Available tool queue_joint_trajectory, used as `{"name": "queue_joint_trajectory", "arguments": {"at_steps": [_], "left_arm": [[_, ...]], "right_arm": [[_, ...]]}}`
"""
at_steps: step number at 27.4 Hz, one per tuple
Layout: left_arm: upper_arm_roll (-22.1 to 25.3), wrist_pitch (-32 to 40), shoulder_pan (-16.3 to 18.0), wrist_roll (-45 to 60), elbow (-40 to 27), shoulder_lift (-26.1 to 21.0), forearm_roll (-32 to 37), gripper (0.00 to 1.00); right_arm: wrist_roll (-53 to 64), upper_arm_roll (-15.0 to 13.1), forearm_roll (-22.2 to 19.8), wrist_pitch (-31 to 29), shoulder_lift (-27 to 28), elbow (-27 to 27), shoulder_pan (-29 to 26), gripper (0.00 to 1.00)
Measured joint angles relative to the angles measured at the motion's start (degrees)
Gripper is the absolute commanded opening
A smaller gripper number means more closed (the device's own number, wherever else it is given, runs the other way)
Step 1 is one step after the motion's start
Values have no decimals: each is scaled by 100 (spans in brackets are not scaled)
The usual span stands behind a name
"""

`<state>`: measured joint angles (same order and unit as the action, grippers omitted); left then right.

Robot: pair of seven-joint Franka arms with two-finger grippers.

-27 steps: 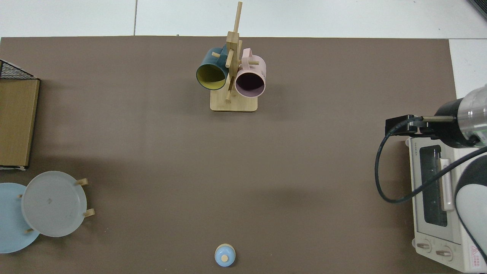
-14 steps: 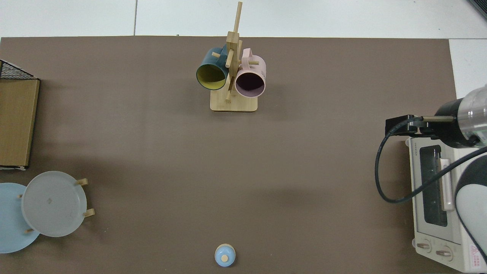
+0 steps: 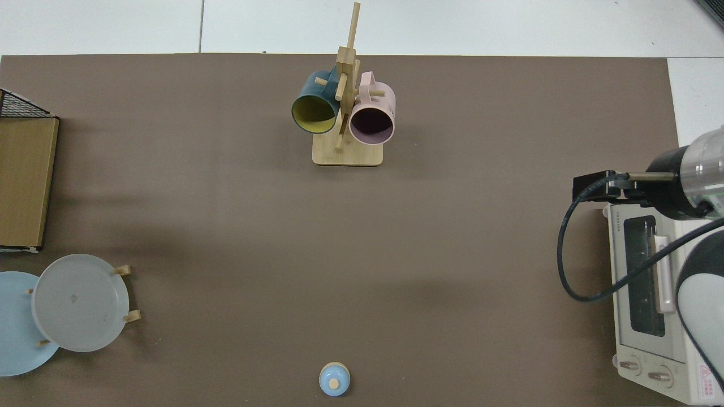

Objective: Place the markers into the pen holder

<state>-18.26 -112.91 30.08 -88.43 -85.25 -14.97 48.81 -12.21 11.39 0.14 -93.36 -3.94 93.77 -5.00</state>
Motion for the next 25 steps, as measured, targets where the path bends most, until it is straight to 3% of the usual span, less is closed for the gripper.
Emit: {"name": "queue_joint_trajectory", "arguments": {"at_steps": [11, 25], "left_arm": [[-254, 115, -116, 262, 251, 528, -966, 100], [-233, 1647, -1326, 3482, 250, 859, -2582, 100]], "right_arm": [[0, 0, 0, 0, 0, 0, 0, 100], [0, 0, 0, 0, 0, 0, 0, 100]]}}
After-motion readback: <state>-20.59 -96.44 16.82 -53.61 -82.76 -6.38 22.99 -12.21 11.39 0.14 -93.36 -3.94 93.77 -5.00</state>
